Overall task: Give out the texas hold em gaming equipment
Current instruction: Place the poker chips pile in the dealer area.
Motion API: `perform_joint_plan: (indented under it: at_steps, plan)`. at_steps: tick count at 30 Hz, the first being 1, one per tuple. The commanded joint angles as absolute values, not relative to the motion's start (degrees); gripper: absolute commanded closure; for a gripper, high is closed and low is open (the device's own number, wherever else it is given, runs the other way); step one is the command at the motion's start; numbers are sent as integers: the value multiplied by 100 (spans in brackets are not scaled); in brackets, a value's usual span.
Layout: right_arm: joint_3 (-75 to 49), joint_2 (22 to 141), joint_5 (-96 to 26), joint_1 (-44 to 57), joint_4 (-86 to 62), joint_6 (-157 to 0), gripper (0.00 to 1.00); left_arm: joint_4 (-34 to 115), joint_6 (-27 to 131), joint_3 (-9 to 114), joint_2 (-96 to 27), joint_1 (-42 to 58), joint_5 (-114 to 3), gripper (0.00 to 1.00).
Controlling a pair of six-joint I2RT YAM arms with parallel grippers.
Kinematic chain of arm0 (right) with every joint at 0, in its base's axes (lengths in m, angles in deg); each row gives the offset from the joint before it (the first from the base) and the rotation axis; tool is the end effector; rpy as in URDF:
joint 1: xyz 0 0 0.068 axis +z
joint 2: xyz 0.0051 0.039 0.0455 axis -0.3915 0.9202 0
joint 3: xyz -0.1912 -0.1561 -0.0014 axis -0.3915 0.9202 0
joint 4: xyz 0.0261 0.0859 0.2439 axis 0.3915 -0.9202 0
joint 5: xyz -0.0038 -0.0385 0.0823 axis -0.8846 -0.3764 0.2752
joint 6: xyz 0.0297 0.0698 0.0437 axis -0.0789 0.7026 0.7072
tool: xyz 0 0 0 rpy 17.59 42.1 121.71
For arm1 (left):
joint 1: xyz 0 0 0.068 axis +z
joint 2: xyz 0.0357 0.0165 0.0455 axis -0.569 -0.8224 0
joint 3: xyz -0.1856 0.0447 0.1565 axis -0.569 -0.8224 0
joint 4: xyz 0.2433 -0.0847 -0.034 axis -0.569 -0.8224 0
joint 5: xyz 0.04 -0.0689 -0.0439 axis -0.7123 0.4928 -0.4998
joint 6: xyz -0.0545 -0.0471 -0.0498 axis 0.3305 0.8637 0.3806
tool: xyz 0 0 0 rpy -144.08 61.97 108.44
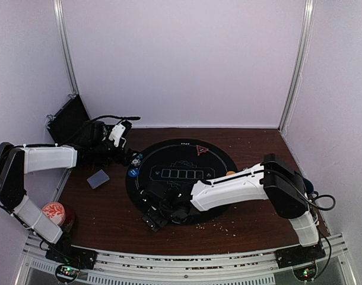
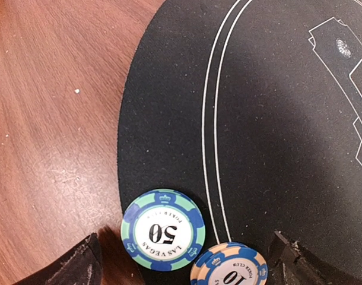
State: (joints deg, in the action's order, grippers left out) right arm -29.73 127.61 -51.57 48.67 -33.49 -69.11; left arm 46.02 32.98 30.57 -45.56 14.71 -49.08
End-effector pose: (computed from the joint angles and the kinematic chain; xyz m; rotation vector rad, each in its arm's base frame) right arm 0.1615 0.4506 0.0847 -1.1530 2.3316 0.3843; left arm 0.3395 -0.1446 0.1809 0.6388 1.9831 -0.4077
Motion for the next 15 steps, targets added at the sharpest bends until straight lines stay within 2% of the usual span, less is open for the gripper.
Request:
perform_joint_plan:
  at_steps: [1,9,15]
  plan:
    - [-2765,12646,-4948,4840,-3598,-6912,1,4813,3324,3065,-4586,1512,-4811,2]
    - [-2665,12665,-4577,4788,-3556,-6875,2,4812,3325,3059,-4562,1517,-4803,2]
    - [-2653,12656,-4475,4784,-3595,-6906,7,4812,3320,3059,-4569,1517,-4789,2]
